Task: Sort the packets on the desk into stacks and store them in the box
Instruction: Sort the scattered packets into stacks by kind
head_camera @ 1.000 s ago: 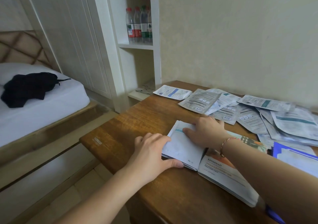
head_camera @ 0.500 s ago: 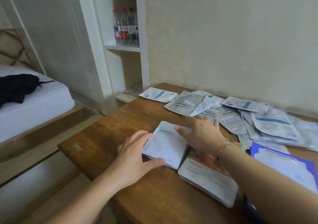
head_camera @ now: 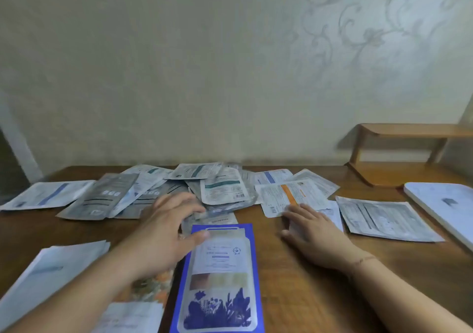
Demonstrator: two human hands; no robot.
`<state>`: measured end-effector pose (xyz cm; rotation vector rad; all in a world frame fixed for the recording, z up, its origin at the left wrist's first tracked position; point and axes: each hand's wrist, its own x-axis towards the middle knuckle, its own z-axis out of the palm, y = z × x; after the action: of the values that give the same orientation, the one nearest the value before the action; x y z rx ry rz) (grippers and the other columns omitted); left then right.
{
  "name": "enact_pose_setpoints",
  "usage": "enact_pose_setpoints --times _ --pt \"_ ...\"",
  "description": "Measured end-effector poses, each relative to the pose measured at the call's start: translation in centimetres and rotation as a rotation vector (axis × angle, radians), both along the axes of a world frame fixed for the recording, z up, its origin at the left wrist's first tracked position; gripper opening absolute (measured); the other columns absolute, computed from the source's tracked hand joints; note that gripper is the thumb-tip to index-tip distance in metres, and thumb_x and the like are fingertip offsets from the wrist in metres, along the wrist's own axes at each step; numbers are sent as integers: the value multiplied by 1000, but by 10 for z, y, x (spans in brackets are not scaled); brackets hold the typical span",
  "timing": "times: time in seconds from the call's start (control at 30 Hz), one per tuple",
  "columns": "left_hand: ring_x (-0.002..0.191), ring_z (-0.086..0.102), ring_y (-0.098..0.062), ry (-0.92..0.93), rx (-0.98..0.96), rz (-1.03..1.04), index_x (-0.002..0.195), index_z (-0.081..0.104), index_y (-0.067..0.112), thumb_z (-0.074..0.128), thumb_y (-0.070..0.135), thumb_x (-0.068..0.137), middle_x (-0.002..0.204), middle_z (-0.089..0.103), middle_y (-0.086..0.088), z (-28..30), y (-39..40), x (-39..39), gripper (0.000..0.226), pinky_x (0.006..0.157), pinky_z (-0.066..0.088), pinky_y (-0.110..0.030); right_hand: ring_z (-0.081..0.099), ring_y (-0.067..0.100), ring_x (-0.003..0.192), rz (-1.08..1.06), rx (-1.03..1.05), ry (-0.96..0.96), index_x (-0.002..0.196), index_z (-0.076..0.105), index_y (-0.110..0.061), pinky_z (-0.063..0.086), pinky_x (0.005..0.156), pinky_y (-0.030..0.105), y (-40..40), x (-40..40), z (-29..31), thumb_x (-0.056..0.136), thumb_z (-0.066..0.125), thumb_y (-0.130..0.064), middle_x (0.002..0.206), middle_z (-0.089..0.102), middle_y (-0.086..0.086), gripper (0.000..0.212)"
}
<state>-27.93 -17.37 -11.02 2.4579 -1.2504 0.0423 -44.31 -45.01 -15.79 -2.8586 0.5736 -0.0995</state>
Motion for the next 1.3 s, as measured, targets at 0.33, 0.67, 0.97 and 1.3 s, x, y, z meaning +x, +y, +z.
enact_pose_setpoints --times 0.33,0.67,0.97,1.3 --pt "150 -1 -34 153 449 188 154 7 40 53 83 71 164 -12 1 -14 -148 51 104 118 15 -54 -12 17 150 -245 1 13 153 11 -41 -1 121 47 -20 -25 -10 82 10 -81 164 -4 -13 81" --pt "150 10 -25 182 480 -209 155 -2 32 52 51 91 164 -3 5 -11 -163 -1 86 118 22 -49 -7 11 150 64 14 -229 149 7 -50 7 121 35 -12 36 -8 65 -17 -87 160 -4 -19 94" --pt "150 2 -16 134 459 -22 155 17 36 50 63 91 164 0 6 -14 -93 78 77 121 3 -40 3 11 150 -54 -173 74 151 9 -45 5 117 53 -25 50 -3 45 -23 -89 162 6 -19 119" --pt "149 -17 -23 119 573 116 146 2 60 47 89 67 162 -13 14 -21 -53 131 96 114 -10 -62 -1 26 151 -458 -167 93 145 32 -35 9 115 63 -52 50 1 83 22 -79 163 10 -1 77"
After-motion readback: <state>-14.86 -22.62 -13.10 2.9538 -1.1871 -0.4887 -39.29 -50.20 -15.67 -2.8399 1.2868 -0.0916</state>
